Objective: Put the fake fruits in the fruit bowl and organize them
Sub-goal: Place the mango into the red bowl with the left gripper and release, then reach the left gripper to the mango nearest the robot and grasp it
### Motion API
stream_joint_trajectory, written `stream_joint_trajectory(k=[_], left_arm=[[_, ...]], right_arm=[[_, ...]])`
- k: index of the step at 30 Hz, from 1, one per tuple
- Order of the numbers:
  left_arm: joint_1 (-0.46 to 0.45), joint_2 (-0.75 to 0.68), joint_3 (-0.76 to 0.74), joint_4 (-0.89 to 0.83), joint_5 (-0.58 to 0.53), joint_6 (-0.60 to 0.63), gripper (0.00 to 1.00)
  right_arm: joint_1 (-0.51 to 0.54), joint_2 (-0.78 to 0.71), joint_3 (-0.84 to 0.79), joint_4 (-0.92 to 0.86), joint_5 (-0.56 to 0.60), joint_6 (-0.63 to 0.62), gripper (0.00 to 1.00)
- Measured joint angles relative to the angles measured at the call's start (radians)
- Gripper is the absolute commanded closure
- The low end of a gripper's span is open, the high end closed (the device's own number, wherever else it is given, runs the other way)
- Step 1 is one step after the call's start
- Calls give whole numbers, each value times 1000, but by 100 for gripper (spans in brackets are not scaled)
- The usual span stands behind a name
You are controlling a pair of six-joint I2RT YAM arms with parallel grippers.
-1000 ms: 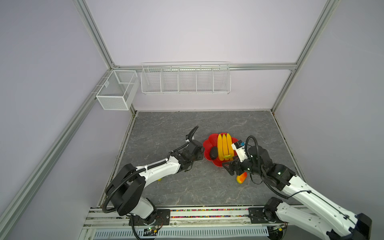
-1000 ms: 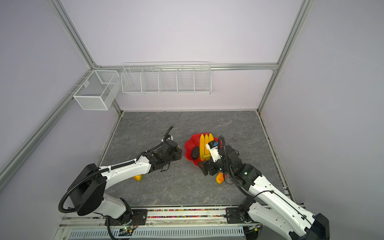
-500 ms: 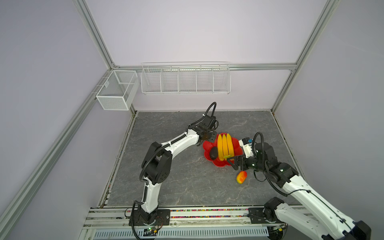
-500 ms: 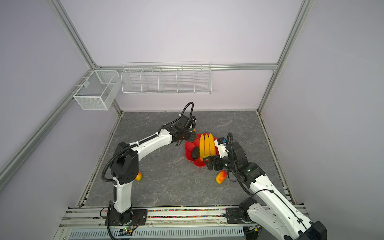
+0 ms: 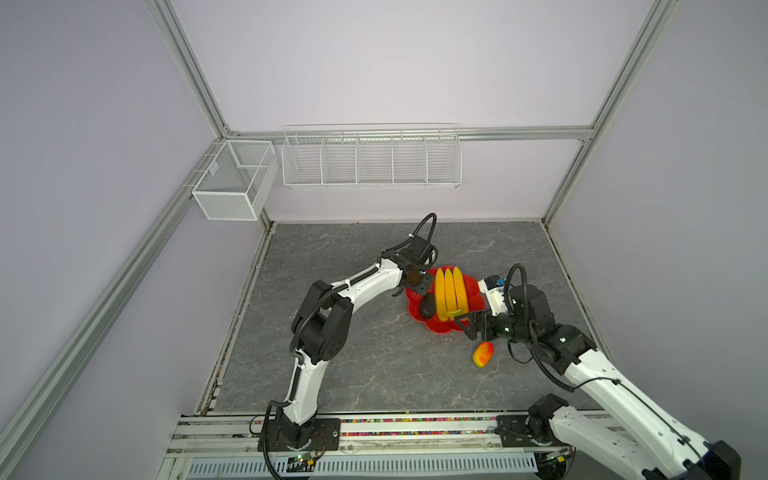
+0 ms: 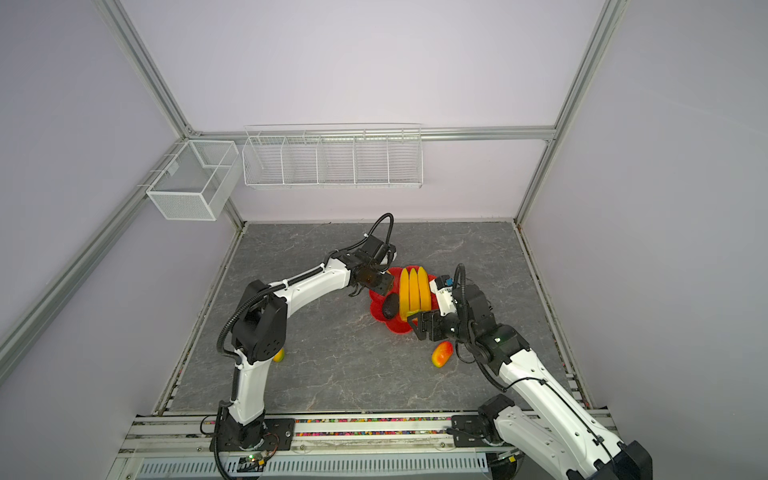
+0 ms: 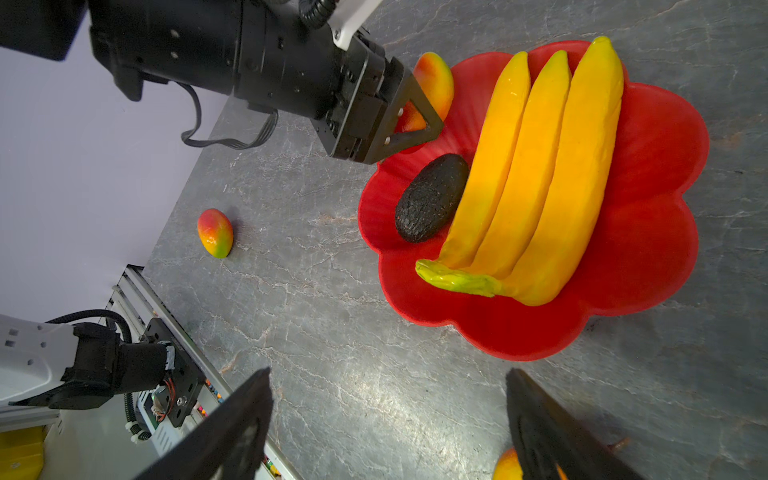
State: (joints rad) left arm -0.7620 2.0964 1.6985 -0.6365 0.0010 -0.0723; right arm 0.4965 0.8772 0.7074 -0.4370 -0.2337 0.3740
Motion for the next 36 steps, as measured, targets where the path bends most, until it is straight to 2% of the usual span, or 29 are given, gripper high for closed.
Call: stream_joint_trajectory(k=[12, 15, 18, 23, 26, 29, 32, 36], left_arm=[[0, 17, 4, 14, 6, 3, 40], [0, -70, -74, 41, -21, -14, 37], [-1, -257, -222, 64, -103, -76, 30], [21, -650, -570, 85, -338, -343, 28], [71, -836, -821, 57, -442, -557, 27], [108, -1001, -1048, -24, -490, -743, 27], [135, -1135, -1142, -102, -517, -874, 28], [173, -1206, -1148, -135, -528, -967, 27]], right_arm=[[-9, -8, 0, -17, 0, -4, 12], [-6, -8, 0, -25, 0, -21, 12], [40, -3, 11, -35, 10, -51, 12], [241, 100, 89, 6, 31, -102, 12], [345, 187, 108, 85, 21, -118, 12], [426, 271, 114, 150, 3, -128, 12], [470, 340, 127, 188, -14, -136, 12], [494, 383, 132, 222, -28, -137, 12]])
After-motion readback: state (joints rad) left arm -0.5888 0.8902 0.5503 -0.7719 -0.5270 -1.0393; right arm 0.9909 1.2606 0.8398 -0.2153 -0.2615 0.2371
